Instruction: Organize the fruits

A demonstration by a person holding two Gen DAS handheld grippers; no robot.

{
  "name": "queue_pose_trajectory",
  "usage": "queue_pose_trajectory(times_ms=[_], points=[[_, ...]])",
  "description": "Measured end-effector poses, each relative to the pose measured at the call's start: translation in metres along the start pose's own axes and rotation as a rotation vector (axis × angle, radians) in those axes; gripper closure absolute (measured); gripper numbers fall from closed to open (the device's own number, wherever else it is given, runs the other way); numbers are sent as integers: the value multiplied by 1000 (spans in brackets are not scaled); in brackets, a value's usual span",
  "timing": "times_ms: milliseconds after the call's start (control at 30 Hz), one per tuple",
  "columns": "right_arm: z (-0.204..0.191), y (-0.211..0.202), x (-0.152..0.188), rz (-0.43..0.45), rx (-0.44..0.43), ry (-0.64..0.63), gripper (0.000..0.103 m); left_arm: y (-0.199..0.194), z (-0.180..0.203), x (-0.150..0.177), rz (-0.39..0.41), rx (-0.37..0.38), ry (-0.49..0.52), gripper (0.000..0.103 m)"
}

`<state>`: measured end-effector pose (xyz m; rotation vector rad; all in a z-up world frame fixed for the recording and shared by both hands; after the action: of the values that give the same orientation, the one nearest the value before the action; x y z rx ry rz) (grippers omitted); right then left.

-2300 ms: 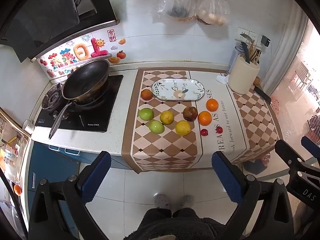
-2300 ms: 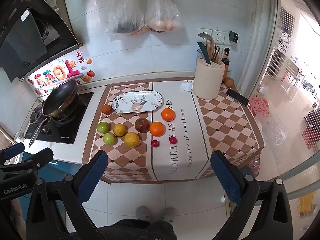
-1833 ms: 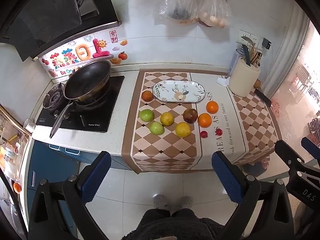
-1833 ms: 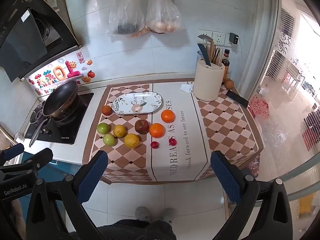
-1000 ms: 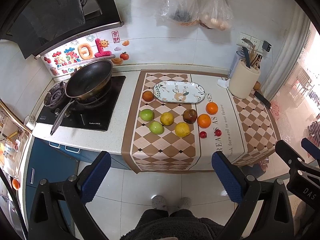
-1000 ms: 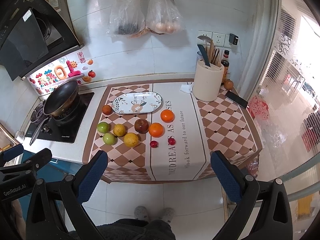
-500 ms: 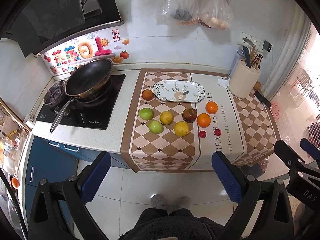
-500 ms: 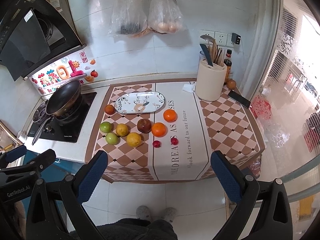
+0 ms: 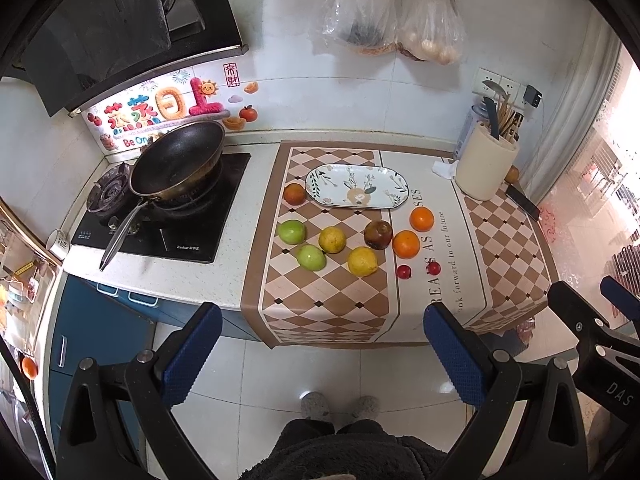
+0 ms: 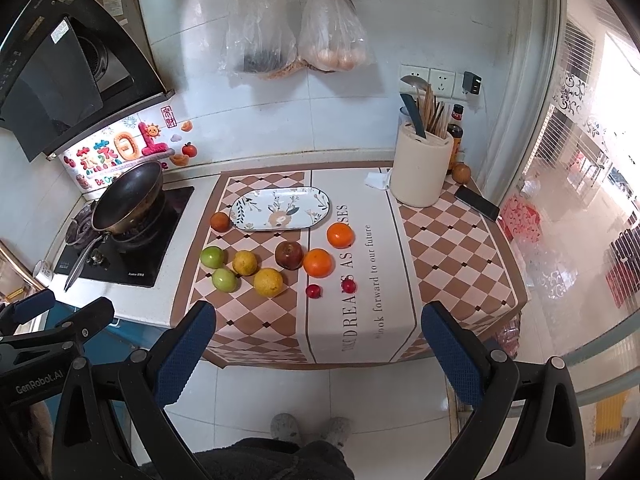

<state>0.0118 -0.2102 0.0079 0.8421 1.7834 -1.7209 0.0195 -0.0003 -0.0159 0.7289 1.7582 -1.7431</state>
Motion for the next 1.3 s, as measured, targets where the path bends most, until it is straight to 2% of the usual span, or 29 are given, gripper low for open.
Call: queue_pose_trajectory(times_ms=[733, 967, 1133, 1300], points=[[-1, -3, -2, 5, -9, 10, 0, -5, -1, -3, 19, 2, 3, 0], [4, 3, -4, 6, -37, 32, 0, 0, 1, -3, 25, -16, -14, 0], [20, 37, -5, 0, -127, 137, 0, 28, -15, -7, 86, -116, -100, 0], [19, 99, 5, -86, -224, 216, 0, 69, -42, -11, 85, -253, -118, 0]])
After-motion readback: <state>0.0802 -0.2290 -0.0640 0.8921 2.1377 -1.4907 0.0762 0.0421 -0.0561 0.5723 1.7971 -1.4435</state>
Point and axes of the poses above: each gripper's, at about its wrist camera, not at the fingertips, and y roughly the way its jaws point, z to its right, x to its underside, the point moved 4 cm from there along y, roughly the way its jaws point, and after that the axes turned 13 degrees about z, right-handed, at the moved point
